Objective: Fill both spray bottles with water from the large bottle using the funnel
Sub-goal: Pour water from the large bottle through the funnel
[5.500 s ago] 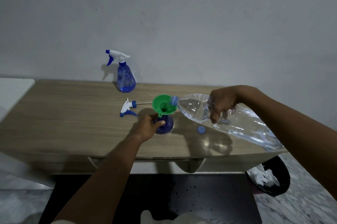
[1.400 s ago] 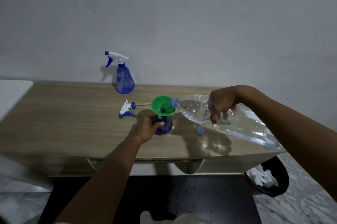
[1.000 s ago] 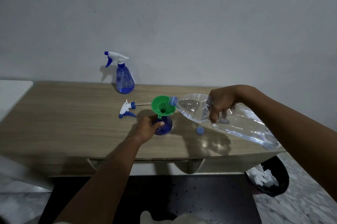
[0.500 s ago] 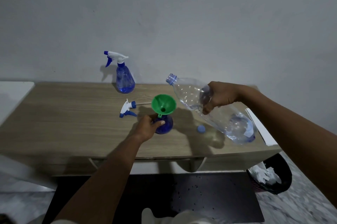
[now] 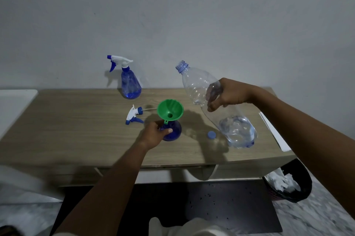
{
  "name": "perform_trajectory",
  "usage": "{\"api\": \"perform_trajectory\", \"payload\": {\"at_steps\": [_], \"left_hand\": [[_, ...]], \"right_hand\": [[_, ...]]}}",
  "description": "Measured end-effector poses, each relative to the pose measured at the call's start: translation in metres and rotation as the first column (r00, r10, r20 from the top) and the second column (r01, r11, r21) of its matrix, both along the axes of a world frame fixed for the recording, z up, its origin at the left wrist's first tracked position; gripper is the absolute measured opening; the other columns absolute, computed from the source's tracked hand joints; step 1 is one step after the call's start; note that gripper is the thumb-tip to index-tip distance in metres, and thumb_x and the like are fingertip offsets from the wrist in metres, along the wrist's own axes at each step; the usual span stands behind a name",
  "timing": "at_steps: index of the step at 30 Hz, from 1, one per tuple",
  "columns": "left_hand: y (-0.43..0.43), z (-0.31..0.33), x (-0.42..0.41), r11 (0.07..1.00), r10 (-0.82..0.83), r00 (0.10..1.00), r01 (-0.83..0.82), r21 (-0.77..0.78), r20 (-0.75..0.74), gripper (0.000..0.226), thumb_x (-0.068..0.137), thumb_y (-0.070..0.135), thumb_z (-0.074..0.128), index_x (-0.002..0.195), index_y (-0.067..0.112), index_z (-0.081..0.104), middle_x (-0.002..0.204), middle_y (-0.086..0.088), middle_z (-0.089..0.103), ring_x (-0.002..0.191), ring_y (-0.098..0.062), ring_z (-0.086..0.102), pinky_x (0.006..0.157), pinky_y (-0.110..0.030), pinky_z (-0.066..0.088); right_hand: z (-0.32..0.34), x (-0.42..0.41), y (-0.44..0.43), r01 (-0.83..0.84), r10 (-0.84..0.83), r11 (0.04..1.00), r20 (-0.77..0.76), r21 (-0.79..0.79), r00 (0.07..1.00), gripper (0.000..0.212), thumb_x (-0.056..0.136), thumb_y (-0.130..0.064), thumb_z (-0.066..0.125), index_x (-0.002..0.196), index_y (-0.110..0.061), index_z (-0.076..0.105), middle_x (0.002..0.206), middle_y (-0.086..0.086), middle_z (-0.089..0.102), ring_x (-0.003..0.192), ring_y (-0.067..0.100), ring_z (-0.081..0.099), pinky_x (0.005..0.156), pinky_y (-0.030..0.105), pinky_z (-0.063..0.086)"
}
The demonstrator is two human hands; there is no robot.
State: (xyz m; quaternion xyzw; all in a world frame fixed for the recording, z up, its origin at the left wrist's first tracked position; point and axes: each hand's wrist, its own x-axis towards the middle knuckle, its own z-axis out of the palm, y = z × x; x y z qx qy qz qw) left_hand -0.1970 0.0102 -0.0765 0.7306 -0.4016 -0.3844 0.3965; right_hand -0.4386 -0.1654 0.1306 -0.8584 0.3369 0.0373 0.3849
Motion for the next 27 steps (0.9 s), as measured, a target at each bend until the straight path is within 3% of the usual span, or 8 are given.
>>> {"api": "perform_trajectory", "payload": {"at_steps": [2,7,11,15,20,27], "left_hand": [[-0.001,-0.008,0.004,1.000,-0.006,1.000,0.006,0.011,0.004,0.065,0.064,0.065,0.076,0.121,0.035,0.065,0.114,0.008,0.072,0.111,-0.019,0.066,0.096,-0.054,0.056],[-0.005,-0.016,0.009,1.000,-0.016,1.000,0.016,0.002,0.006,0.060,0.066,0.061,0.080,0.120,0.042,0.064,0.114,0.012,0.073,0.111,-0.018,0.067,0.094,-0.055,0.057],[-0.006,-0.021,0.010,1.000,-0.015,1.000,0.015,-0.003,-0.006,0.055,0.067,0.059,0.080,0.117,0.042,0.067,0.109,0.012,0.075,0.108,-0.017,0.069,0.095,-0.054,0.056],[-0.007,-0.025,0.011,1.000,-0.021,1.000,0.021,-0.003,-0.019,0.053,0.066,0.063,0.079,0.115,0.048,0.067,0.109,0.012,0.075,0.109,-0.019,0.069,0.096,-0.054,0.056],[-0.009,-0.029,0.012,0.999,-0.031,0.999,0.031,-0.014,-0.016,0.062,0.062,0.073,0.079,0.117,0.050,0.065,0.113,0.013,0.074,0.112,-0.020,0.067,0.096,-0.055,0.055],[-0.008,-0.025,0.008,0.999,-0.027,1.000,0.026,-0.035,-0.014,0.052,0.066,0.063,0.076,0.115,0.052,0.064,0.114,0.011,0.073,0.113,-0.018,0.066,0.098,-0.054,0.054]], "right_hand": [[0.000,0.000,0.000,0.020,-0.020,1.000,0.019,-0.005,1.000,0.033,0.068,-0.021,0.090,0.096,-0.017,0.073,0.090,0.003,0.079,0.081,0.017,0.070,0.071,0.037,0.058],[-0.001,0.003,0.005,-0.003,0.003,1.000,-0.024,-0.010,1.000,0.036,0.065,-0.025,0.091,0.095,-0.018,0.073,0.090,0.006,0.078,0.078,0.017,0.070,0.067,0.035,0.057],[0.002,0.003,0.011,-0.032,0.031,1.000,-0.148,0.001,0.989,0.038,0.070,-0.026,0.091,0.101,-0.014,0.073,0.095,0.004,0.078,0.082,0.016,0.075,0.072,0.034,0.061],[0.005,0.004,0.016,-0.043,0.050,0.999,-0.288,0.030,0.956,0.033,0.071,-0.024,0.090,0.097,-0.011,0.074,0.090,0.004,0.079,0.082,0.019,0.078,0.080,0.044,0.063],[0.007,0.001,0.019,-0.027,0.043,0.999,-0.422,0.044,0.906,0.032,0.071,-0.026,0.089,0.095,-0.009,0.077,0.083,0.000,0.080,0.087,0.023,0.078,0.068,0.035,0.059],[0.006,0.002,0.023,-0.006,0.038,0.997,-0.461,0.071,0.886,0.027,0.070,-0.024,0.089,0.090,-0.008,0.080,0.071,-0.004,0.076,0.085,0.026,0.078,0.064,0.034,0.056]]}}
